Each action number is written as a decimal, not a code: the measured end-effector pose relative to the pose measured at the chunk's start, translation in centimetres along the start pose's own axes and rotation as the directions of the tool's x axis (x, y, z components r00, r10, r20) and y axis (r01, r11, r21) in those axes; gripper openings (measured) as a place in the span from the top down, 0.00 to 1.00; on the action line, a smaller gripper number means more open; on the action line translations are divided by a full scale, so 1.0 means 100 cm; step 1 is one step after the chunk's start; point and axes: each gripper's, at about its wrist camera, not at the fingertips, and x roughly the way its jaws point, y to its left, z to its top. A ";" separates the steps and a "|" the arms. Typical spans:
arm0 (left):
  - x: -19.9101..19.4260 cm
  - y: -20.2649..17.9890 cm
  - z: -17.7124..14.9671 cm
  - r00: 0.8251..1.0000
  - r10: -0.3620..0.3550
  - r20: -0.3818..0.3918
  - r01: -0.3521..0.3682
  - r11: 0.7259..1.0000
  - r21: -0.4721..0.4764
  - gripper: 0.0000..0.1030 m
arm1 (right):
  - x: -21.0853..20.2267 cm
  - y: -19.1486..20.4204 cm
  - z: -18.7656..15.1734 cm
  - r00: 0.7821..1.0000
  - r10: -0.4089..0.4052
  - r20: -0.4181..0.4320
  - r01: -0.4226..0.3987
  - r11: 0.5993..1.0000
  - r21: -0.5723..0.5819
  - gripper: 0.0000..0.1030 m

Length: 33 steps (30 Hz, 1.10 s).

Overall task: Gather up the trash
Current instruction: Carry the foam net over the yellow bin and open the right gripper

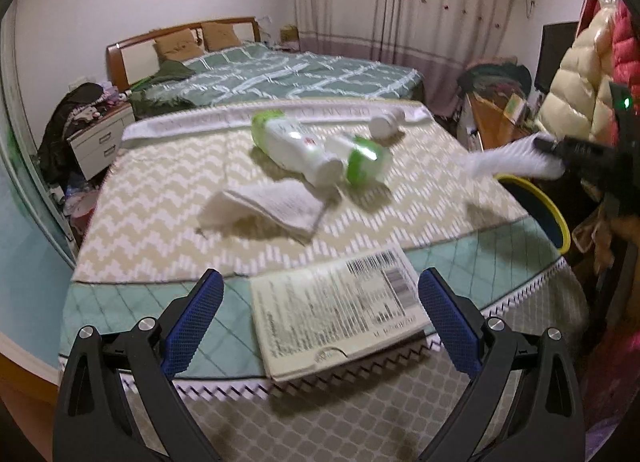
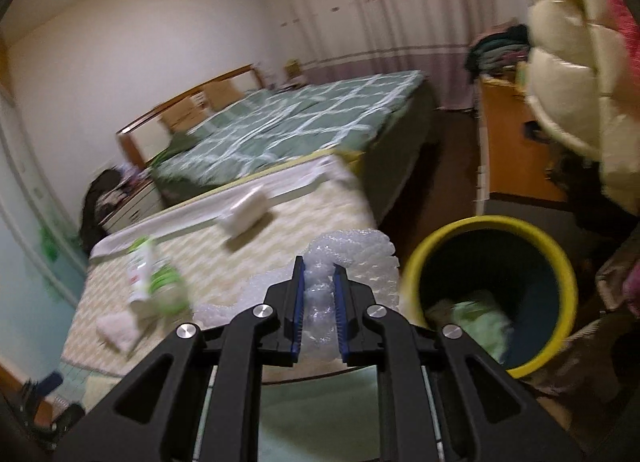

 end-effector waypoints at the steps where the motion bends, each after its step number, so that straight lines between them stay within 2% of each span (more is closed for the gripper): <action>1: 0.003 -0.001 -0.003 1.000 -0.001 -0.012 0.001 1.000 0.001 0.06 | -0.002 -0.010 0.003 0.999 -0.030 0.012 0.030 1.000 0.008 0.87; 7: 0.011 -0.003 -0.013 0.999 0.021 -0.048 -0.020 1.000 0.013 0.06 | 0.011 -0.067 0.012 0.982 -0.189 0.026 0.187 0.980 0.060 0.87; 11: 0.012 -0.004 -0.020 0.997 0.041 -0.061 -0.039 0.999 0.034 0.06 | 0.030 -0.095 0.013 0.969 -0.247 -0.001 0.246 0.965 0.089 0.86; 16: 0.015 -0.008 -0.025 0.996 0.048 -0.080 -0.044 0.998 0.055 0.06 | 0.047 -0.111 0.011 0.952 -0.304 -0.022 0.305 0.948 0.096 0.83; 22: 0.020 -0.020 -0.026 0.996 0.027 -0.090 -0.019 0.996 0.086 0.06 | 0.055 -0.124 0.005 0.931 -0.362 -0.041 0.365 0.926 0.098 0.66; 24: 0.020 -0.025 -0.026 0.996 0.023 -0.090 -0.014 0.995 0.097 0.06 | 0.054 -0.128 0.003 0.925 -0.378 -0.046 0.381 0.919 0.101 0.55; 26: 0.019 -0.032 -0.026 0.996 0.002 -0.094 0.008 0.995 0.103 0.06 | 0.053 -0.132 -0.001 0.917 -0.396 -0.049 0.399 0.911 0.104 0.55; 30: 0.020 -0.055 -0.026 0.993 -0.058 -0.105 0.073 0.987 0.140 0.06 | 0.045 -0.133 -0.007 0.921 -0.386 -0.048 0.389 0.913 0.118 0.53; 33: 0.023 -0.086 -0.024 0.985 -0.129 -0.119 0.150 0.969 0.197 0.06 | 0.040 -0.129 -0.011 0.926 -0.376 -0.044 0.378 0.918 0.122 0.52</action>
